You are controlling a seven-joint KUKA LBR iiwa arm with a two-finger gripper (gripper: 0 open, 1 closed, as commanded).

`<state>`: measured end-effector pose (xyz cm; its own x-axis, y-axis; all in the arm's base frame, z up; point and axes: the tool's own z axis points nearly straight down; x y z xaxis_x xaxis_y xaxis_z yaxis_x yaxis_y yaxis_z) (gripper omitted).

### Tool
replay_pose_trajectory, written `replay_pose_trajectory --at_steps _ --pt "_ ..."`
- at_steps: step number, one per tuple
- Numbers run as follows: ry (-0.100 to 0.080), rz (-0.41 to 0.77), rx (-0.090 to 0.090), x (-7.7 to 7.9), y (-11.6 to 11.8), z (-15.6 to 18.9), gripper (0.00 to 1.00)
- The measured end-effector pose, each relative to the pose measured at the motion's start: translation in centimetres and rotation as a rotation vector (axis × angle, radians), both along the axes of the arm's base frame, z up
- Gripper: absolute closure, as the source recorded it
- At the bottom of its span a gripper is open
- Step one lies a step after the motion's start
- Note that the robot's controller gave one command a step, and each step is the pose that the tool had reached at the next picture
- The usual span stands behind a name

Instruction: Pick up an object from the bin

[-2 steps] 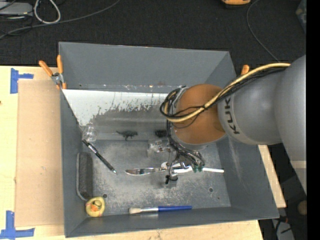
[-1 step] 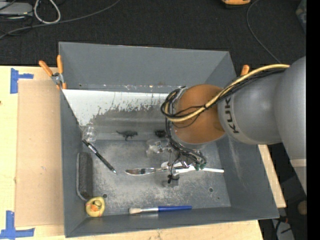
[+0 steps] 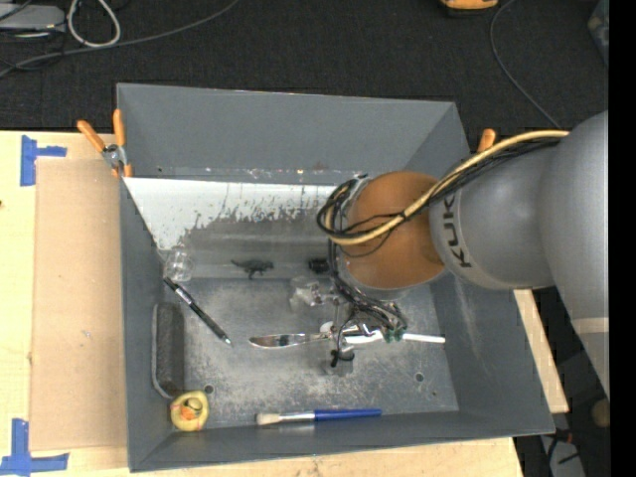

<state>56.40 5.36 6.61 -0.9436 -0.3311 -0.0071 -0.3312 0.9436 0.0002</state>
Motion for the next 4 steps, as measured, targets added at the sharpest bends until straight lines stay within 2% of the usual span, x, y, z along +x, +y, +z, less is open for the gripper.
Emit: replay_pose_trajectory --at_steps 1,4 --pt "-0.002 0.025 0.001 0.23 -0.02 0.38 1.00" --pt "-0.001 0.021 0.002 0.19 -0.04 0.89 1.00"
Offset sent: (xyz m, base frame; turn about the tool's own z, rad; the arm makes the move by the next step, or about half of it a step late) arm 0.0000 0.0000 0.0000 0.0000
